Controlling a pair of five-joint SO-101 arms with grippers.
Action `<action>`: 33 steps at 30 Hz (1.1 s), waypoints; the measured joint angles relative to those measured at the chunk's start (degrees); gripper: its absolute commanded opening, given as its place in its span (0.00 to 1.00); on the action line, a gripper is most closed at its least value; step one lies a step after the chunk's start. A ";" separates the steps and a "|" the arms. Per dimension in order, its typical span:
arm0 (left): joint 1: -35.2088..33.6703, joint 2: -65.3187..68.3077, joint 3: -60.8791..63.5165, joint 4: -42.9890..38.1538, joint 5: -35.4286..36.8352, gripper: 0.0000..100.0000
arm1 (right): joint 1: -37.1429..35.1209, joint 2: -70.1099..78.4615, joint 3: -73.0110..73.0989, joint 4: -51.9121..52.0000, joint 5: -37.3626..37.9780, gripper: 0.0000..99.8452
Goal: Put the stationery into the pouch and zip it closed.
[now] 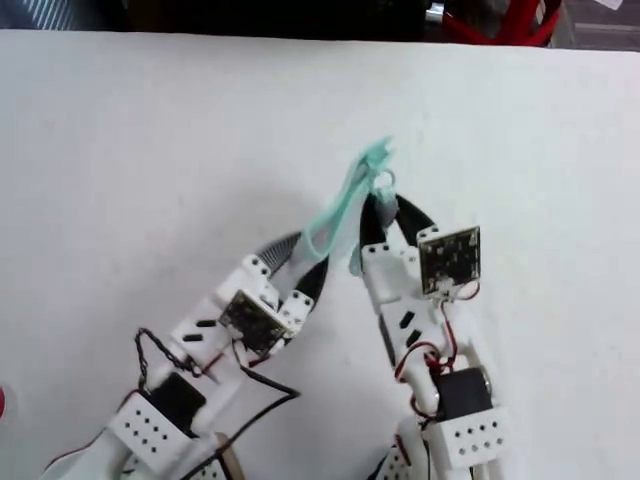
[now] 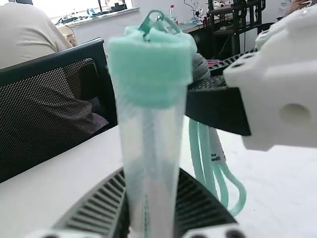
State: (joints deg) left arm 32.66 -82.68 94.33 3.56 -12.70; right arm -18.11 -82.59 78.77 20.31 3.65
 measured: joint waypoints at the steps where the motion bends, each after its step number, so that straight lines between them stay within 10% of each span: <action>1: 0.00 0.00 0.00 0.00 0.00 0.02 | 0.35 -1.23 0.00 0.97 0.00 0.02; 15: 0.70 0.00 0.09 0.00 -0.09 0.02 | 3.87 -15.82 -18.46 28.48 4.92 0.02; 33: 0.62 0.00 0.09 0.00 0.00 0.02 | -9.93 9.32 -57.58 60.13 12.40 0.02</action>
State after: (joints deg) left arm 33.27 -82.68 94.42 3.56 -12.70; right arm -28.04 -73.27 21.19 80.44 16.04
